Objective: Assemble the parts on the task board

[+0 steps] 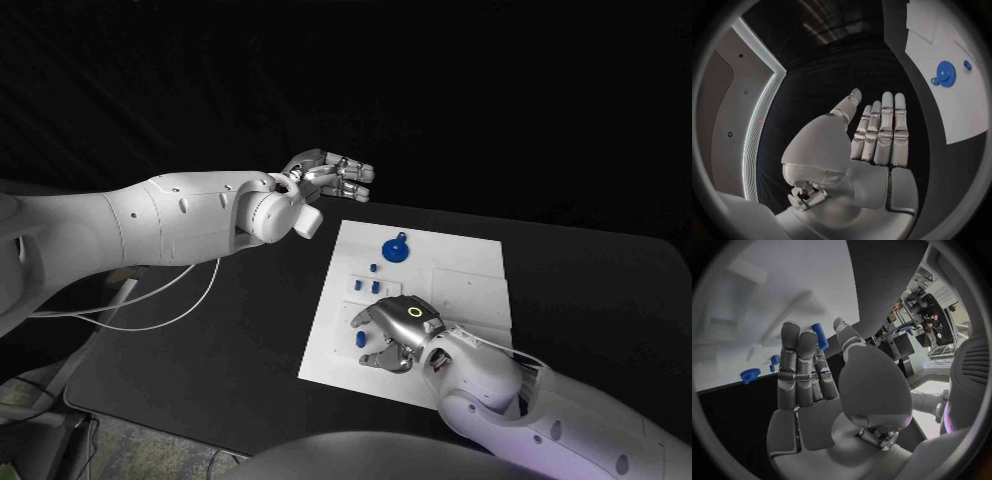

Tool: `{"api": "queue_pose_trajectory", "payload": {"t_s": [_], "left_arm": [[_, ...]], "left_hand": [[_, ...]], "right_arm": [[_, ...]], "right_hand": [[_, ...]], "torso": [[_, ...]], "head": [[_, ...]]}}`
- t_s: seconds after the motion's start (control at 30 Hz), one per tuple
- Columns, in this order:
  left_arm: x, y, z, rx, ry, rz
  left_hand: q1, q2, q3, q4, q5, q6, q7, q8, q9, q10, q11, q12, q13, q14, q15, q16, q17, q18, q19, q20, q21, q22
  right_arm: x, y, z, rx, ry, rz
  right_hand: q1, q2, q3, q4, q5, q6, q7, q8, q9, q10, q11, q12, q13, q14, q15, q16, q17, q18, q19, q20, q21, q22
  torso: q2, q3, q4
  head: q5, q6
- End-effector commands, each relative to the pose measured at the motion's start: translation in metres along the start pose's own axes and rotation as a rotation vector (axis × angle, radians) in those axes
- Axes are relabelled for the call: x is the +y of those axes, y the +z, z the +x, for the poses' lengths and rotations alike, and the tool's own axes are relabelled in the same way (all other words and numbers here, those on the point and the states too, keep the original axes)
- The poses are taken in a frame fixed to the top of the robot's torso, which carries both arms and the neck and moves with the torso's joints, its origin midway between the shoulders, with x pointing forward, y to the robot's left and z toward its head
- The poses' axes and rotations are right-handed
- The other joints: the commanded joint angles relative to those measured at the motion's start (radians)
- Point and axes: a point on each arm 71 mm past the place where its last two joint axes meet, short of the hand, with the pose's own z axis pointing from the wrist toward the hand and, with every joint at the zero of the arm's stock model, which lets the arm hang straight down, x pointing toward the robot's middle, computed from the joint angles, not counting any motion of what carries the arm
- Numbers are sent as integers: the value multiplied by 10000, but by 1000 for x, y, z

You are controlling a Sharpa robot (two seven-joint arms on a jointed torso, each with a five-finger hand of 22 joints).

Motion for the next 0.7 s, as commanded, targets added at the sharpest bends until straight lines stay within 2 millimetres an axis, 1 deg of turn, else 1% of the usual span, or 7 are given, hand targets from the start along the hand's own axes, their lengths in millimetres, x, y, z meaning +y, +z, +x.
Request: {"api": "queue_pose_trajectory", "payload": {"t_s": [0.03,0.13,0.23,0.37,0.5,0.63,0.7], "left_arm": [[-1,0,1,141,-27,31],[-1,0,0,133,-25,26],[0,0,0,123,-22,25],[0,0,-1,118,-22,40],[1,-1,-3,99,-24,54],[3,-3,-6,48,-29,45],[5,-4,-7,12,-32,25]], "left_hand": [[24,9,-35,-1,-36,0,1,13,13,-39,8,15,-10,3,31,4,6,24,17,4,36,-33],[24,9,-35,-1,-36,0,1,13,13,-39,8,15,-10,3,31,4,6,24,17,4,36,-33],[24,9,-35,-1,-36,0,1,13,13,-39,8,15,-10,3,31,4,6,24,17,4,36,-33],[24,9,-35,-1,-36,0,1,13,13,-39,8,15,-10,3,31,4,6,24,17,4,36,-33],[22,25,-34,15,-36,8,-4,12,13,-5,-4,20,-9,22,22,16,10,28,32,-2,46,-48],[15,33,-31,21,-34,10,-4,11,13,17,-10,20,-9,34,15,24,11,27,38,-6,52,-49],[12,44,-23,24,-38,22,-11,14,13,33,-14,17,-10,44,10,32,11,25,43,-13,59,-51]], "right_arm": [[0,-5,-10,-776,418,-43],[-5,-9,-21,-1153,745,57],[-14,-13,-34,-1508,1220,310],[-44,-23,-55,-1711,2624,1241],[-77,-37,-69,-1574,3908,2077],[-109,-54,-77,-1137,4936,2895],[-122,-64,-77,-661,5290,3335]], "right_hand": [[114,-17,-63,158,-22,-62,-6,-42,-18,-32,-7,27,0,11,61,60,-35,310,377,39,38,-66],[43,52,-50,118,-18,-32,-10,-40,-16,155,-56,45,-2,39,29,77,-51,295,384,11,98,-103],[-194,443,371,-360,-433,249,114,-38,-11,931,-290,158,-14,131,-132,89,-63,146,390,-118,231,-130],[-1006,814,1703,-978,-798,836,375,8,12,2702,-698,197,17,317,-409,44,-53,-290,415,-407,817,8],[-1353,1082,1979,-1026,-603,1714,145,61,124,3697,-1062,486,153,348,-625,64,13,-416,424,-606,1132,114],[-1548,1240,1234,-1149,-341,2426,-173,20,526,4373,-1450,1860,1388,371,-874,16,105,-691,415,-887,1245,122],[-1529,1664,383,-1141,-24,2396,-273,52,1068,2161,-1598,5944,5684,516,-982,174,375,-970,451,-964,1577,214]], "torso": [[-8,-1,-14],[-7,-4,-20],[-4,-1,-23],[-19,-1,-34],[-52,-2,-59],[-106,2,-115],[-142,11,-147]], "head": [[-52,56],[-139,125],[-199,158],[-340,257],[-513,318],[-718,314],[-812,329]]}}
